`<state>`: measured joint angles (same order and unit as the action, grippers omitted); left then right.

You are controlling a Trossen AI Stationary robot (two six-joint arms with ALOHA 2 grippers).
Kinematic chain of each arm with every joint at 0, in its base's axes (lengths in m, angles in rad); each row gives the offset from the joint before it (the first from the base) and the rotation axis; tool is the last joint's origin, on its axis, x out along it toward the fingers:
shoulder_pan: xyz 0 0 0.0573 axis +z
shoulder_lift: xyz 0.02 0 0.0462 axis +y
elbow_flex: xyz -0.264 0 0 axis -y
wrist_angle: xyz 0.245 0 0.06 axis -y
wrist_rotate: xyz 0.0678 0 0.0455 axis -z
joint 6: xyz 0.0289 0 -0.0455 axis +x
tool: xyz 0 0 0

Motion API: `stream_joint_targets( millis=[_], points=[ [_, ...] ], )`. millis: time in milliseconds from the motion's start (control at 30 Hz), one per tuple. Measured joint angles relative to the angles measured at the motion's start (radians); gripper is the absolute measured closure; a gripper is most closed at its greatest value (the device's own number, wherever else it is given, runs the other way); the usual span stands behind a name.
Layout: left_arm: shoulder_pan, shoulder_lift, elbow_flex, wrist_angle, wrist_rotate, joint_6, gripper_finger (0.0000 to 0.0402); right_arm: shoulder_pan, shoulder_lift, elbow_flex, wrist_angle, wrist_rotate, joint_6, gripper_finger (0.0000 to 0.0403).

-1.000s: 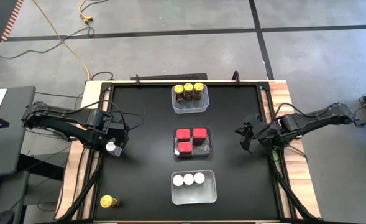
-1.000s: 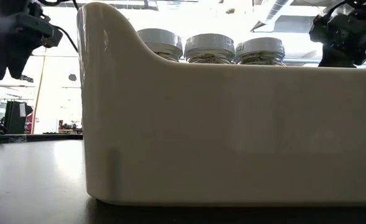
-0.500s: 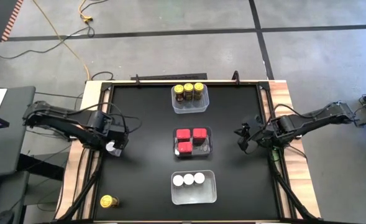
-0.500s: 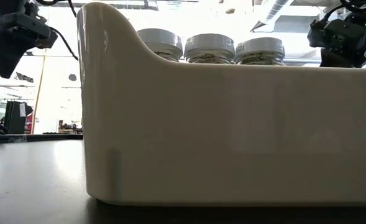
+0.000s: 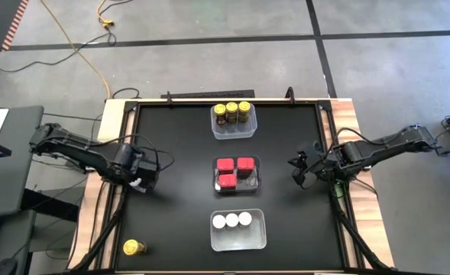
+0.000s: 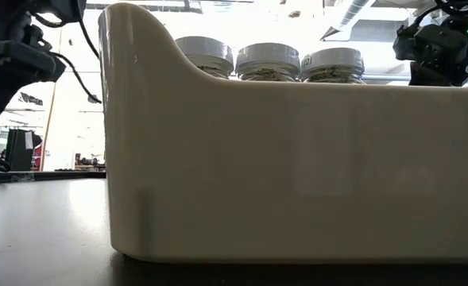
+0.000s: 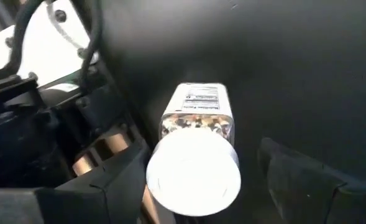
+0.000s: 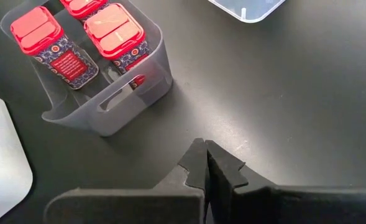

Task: Sort spices by type
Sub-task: Put the white seasoning bottle into the gray bin

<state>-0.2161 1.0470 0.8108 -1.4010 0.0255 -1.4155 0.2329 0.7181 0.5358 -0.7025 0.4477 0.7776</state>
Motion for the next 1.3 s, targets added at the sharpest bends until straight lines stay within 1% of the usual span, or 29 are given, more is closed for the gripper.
stream_joint_targets(
  millis=[233, 733, 867, 1000, 1300],
  points=[
    [0.000, 0.000, 0.000, 0.019, -0.012, 0.006, 0.0117, 0.000, 0.000, 0.000, 0.000, 0.000, 0.000, 0.0376],
    [0.000, 0.000, 0.000, 0.027, -0.005, 0.113, 0.0117, 0.000, 0.000, 0.000, 0.000, 0.000, 0.000, 0.0376],
    [0.000, 0.000, -0.029, 0.038, -0.004, 0.104, 0.0117, 0.000, 0.000, 0.000, 0.000, 0.000, 0.000, 0.0376],
    [0.000, 0.001, -0.073, 0.073, 0.027, 0.098, 0.0117, 0.000, 0.000, 0.000, 0.000, 0.000, 0.001, 0.0376],
    [0.000, 0.000, -0.067, 0.074, 0.030, 0.090, 0.0117, 0.000, 0.000, 0.000, 0.001, 0.000, 0.000, 0.0376]
  ],
)
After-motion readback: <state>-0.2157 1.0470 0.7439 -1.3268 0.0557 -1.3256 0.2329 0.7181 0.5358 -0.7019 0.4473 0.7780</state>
